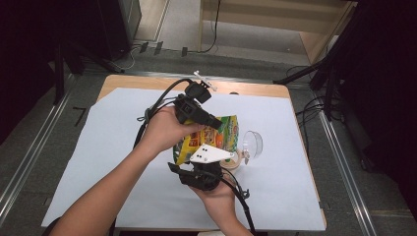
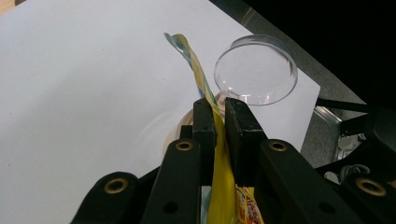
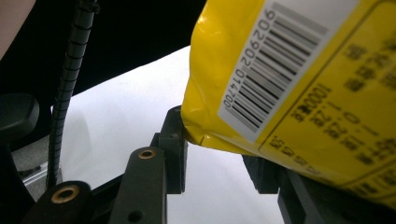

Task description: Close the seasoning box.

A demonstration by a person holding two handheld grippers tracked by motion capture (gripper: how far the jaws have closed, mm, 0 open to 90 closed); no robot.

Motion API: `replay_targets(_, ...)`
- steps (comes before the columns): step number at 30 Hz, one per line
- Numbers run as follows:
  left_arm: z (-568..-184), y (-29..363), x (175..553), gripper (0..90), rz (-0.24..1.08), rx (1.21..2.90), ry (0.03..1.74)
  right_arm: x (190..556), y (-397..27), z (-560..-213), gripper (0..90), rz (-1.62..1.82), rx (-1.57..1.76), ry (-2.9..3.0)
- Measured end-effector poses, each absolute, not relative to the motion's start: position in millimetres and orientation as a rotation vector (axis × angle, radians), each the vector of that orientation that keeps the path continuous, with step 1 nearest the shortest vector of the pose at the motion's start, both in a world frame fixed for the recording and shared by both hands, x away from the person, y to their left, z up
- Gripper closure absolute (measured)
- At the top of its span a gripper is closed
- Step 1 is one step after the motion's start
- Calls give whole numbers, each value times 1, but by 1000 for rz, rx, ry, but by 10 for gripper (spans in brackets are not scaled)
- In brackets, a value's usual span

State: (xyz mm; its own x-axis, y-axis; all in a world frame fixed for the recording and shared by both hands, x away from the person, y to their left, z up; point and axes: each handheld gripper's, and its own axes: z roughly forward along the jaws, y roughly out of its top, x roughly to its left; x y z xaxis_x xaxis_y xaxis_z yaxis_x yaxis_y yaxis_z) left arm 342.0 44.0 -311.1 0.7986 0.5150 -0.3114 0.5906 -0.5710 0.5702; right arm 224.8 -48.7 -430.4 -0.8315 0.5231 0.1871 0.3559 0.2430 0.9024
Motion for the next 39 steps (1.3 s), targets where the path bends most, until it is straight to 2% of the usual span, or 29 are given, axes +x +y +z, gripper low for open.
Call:
replay_targets(15, -313, 45, 342, 838, -151, 2298, 810, 223, -46, -433, 615, 1641, 844, 2351)
replay_targets(39, -312, 46, 342, 838, -150, 2296, 815, 224, -46, -431, 646, 1643, 840, 2345)
